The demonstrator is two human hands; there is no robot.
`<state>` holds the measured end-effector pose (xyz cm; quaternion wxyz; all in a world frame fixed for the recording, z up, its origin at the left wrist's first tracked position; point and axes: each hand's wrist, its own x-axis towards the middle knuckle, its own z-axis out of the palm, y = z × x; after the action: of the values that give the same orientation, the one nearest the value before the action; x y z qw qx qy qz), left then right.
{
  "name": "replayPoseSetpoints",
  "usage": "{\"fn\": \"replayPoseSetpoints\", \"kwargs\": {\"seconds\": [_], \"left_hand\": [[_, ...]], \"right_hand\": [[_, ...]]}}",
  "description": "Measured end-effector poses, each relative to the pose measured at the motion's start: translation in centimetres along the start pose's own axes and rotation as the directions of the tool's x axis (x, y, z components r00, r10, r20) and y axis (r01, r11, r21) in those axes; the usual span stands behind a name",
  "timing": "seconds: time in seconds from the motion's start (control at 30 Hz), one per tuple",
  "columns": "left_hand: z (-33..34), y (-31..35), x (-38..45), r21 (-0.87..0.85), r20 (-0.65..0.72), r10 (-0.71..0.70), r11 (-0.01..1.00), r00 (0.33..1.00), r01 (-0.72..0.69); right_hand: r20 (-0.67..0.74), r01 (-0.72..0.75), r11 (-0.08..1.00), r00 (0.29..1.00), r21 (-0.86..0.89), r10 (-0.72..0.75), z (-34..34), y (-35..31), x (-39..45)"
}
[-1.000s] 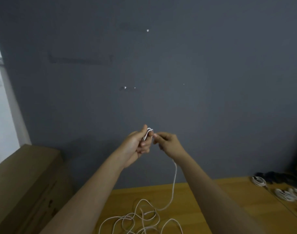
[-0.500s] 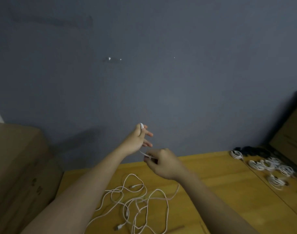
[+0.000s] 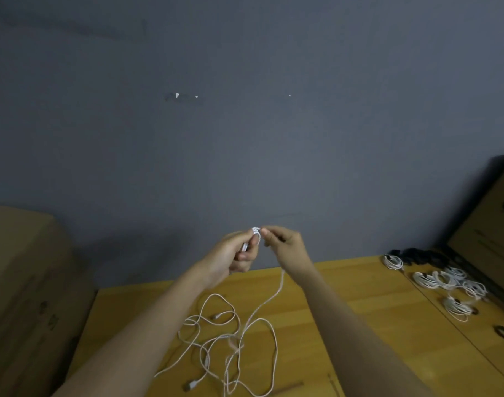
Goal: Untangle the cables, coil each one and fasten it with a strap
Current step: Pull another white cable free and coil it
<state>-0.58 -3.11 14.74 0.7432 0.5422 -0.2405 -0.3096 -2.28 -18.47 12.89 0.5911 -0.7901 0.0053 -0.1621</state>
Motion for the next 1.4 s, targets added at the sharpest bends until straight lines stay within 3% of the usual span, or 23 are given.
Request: {"fn": "replayPoseSetpoints", "kwargs": {"seconds": [0.07,0.13,0.23,0.3,0.4,0.5,0.6,0.7,0.77,0.87,0.97,1.03,1.17,1.23,1.33,1.4], "left_hand": [[0.3,-0.3,0.1,-0.102,-0.060,0.057,0.993,0.997,-0.063],[0.2,-0.8,0.5,-0.082,-0.175,0.125,0.987,0.977,-0.141],[-1.0,-1.9,1.4,0.169,-0.359,0.190,0.976,0.914,-0.136],[-1.7,-2.9,1.9,0.374,-0.373,0.185,0.927,0.909,-0.036],[-2.5,-4.3,2.1,0.608,-0.275,0.121,0.791,0.954,0.075],[-3.1,-4.3,2.1,0.844,-0.165,0.109,0.531,0.980,0.083],[-3.1,-3.1,2.1,0.929,-0.122,0.070,0.358,0.990,0.089],[-3.3,-1.2,1.9,0.957,-0.144,-0.019,0.251,0.989,0.144],[-2.8,0.2,1.5,0.929,-0.166,-0.045,0.327,0.985,0.172],[-1.1,2.0,0.9,0.802,-0.103,-0.060,0.585,0.993,0.119],[0.0,3.2,0.6,0.533,0.019,-0.054,0.845,0.998,0.036],[0.0,3.7,0.8,0.410,-0.001,-0.007,0.912,1.000,0.006],[-0.2,4.3,1.7,0.254,-0.090,0.065,0.966,0.994,-0.040],[-0.1,4.5,2.5,0.276,-0.155,0.127,0.958,0.980,-0.081],[-0.1,4.5,3.9,0.493,-0.223,0.246,0.863,0.943,-0.109],[-0.3,4.2,4.6,0.644,-0.233,0.329,0.757,0.915,-0.108]], "right_hand": [[0.071,-0.105,0.992,0.992,0.064,0.101,1.9,1.9,-1.8],[0.137,-0.198,0.976,0.973,0.095,0.184,3.4,3.3,-3.9],[0.205,-0.295,0.951,0.940,0.095,0.271,4.7,4.4,-6.7],[0.245,-0.270,0.962,0.936,0.040,0.253,4.9,4.2,-7.5],[0.315,-0.125,0.980,0.934,-0.153,0.169,4.0,2.7,-7.6],[0.370,-0.116,0.965,0.907,-0.236,0.200,2.3,0.8,-6.7],[0.362,0.007,0.909,0.918,-0.417,0.159,0.3,-0.7,-4.9],[0.297,0.166,0.767,0.954,-0.620,0.033,-2.0,-2.1,-2.4],[0.238,0.249,0.731,0.964,-0.635,-0.121,-3.2,-2.9,-0.9],[0.093,0.320,0.734,0.938,-0.599,-0.333,-3.7,-3.3,1.2],[-0.015,0.198,0.940,0.978,-0.278,-0.210,-2.7,-2.7,2.6],[0.026,0.113,0.984,0.994,-0.135,-0.110,-1.3,-1.4,2.2],[0.172,-0.066,0.990,0.981,-0.127,0.087,1.2,2.6,-0.3],[0.230,-0.106,0.972,0.961,-0.208,0.154,2.1,3.4,-1.6],[0.322,0.103,0.854,0.944,-0.510,0.078,2.4,2.5,-2.3],[0.383,0.260,0.802,0.923,-0.538,-0.042,2.0,0.4,-2.2]]}}
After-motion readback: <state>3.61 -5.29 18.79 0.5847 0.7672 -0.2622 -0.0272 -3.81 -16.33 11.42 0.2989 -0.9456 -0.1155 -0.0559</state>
